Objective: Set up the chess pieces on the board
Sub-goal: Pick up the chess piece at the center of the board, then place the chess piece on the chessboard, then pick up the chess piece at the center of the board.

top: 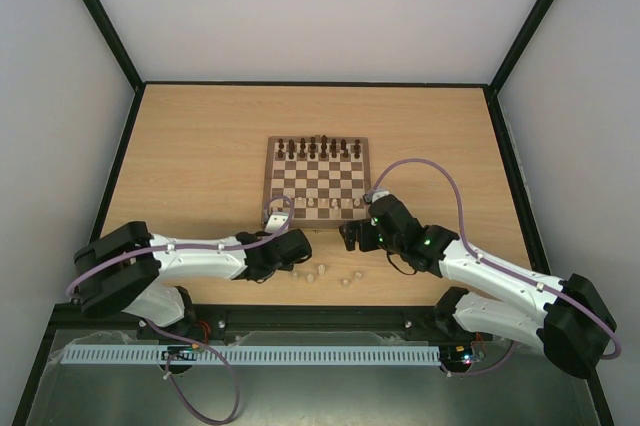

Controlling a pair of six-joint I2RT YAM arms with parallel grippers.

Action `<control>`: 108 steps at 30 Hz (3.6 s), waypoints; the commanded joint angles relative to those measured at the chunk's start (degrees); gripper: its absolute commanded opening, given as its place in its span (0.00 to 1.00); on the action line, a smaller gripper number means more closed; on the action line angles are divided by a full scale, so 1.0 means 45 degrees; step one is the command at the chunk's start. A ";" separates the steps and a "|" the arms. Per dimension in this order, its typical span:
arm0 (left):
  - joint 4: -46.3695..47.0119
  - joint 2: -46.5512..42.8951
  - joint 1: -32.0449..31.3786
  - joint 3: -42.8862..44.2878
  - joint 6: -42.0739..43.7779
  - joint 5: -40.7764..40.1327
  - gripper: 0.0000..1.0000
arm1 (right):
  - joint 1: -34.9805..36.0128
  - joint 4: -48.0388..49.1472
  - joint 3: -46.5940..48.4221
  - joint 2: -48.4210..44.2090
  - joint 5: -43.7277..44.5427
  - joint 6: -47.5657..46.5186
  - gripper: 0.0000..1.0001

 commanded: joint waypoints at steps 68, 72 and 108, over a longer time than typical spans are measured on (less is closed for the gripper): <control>0.0740 0.2193 0.3048 0.3461 0.4184 0.0763 0.16 | -0.0011 -0.0101 -0.0266 -0.0120 0.0493 0.0191 0.99; 0.0787 0.2324 0.3119 0.3521 0.4241 0.0856 0.18 | -0.0030 -0.0083 -0.0250 -0.0096 0.0493 0.0181 0.99; 0.3031 -0.3208 0.2838 0.1772 0.5953 -0.0483 0.99 | -0.0025 -0.0081 -0.0583 -0.0744 0.2704 0.0473 0.99</control>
